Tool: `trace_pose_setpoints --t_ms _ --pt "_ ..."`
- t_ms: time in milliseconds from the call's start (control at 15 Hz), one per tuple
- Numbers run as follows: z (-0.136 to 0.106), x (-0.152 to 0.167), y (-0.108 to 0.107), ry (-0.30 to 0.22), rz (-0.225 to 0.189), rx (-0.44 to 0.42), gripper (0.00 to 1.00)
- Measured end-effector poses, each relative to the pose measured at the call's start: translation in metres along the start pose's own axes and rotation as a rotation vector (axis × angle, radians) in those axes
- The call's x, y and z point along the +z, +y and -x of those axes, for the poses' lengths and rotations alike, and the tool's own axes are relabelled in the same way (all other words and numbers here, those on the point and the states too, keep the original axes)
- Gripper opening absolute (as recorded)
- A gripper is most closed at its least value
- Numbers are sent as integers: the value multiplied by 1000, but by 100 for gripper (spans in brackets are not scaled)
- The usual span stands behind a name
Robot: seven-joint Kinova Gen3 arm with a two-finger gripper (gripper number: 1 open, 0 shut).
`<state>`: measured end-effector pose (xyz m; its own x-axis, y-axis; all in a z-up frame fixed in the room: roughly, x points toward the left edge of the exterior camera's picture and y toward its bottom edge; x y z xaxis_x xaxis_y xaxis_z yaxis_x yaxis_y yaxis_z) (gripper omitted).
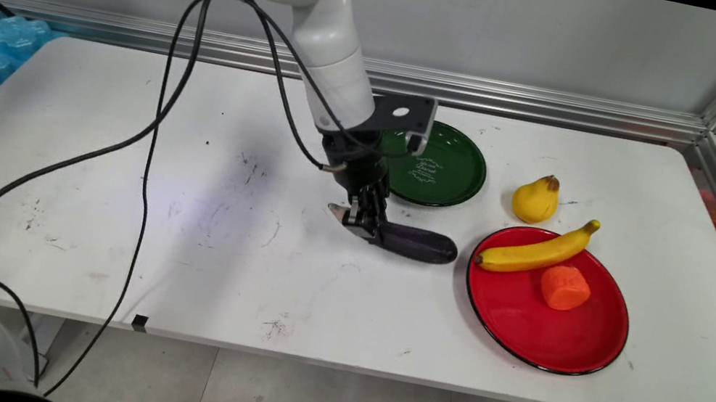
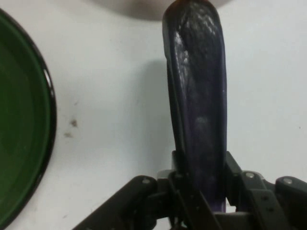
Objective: Place the picked object on the table
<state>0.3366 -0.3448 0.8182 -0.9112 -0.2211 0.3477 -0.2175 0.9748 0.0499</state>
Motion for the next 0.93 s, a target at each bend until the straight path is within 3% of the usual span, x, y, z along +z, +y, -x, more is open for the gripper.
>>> trace_pose_setpoints --t_ms 600,667,933 --pt "11 28 -5 3 32 14 0" --pt "11 29 -5 5 33 14 100" --pt "12 32 -7 11 29 19 100"
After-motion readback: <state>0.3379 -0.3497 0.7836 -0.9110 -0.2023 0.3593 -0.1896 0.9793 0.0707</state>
